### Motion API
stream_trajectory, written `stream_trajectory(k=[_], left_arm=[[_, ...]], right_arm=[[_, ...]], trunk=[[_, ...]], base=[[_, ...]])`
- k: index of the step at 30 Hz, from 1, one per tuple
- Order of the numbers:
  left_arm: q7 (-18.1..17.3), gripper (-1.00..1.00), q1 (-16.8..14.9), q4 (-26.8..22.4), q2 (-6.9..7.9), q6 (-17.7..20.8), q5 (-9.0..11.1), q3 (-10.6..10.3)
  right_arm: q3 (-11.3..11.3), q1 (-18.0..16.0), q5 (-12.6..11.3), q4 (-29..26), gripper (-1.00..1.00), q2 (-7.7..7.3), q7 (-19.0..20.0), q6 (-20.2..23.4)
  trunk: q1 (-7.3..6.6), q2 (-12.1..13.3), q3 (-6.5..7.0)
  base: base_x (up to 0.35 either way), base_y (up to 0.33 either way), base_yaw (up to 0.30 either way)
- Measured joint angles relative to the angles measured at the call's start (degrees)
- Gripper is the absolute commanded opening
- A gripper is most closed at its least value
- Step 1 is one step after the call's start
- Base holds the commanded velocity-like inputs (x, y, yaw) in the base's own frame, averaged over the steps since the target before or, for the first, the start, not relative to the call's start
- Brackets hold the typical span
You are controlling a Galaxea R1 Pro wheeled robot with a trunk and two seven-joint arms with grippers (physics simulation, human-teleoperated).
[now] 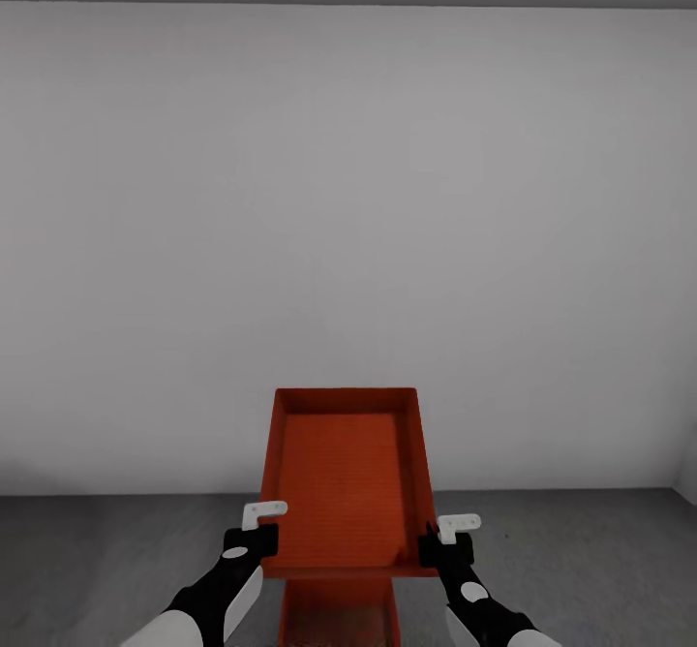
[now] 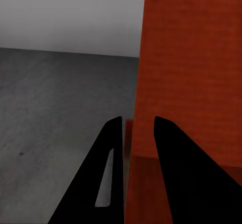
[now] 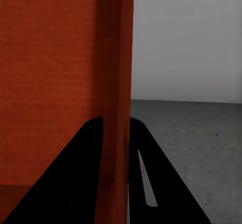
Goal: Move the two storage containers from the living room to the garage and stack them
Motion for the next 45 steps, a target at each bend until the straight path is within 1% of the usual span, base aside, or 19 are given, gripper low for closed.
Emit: stream_trajectory(k=[45], left_arm=[[0.0,-1.00,0.0,0.0,-0.02,0.0,-0.1,0.1]], right_arm=[[-0.1,0.0,0.0,0.0,-1.00,0.02,0.0,0.0]], trunk=[[0.00,0.1,-4.02]], base=[[0.000,0.000,0.000]])
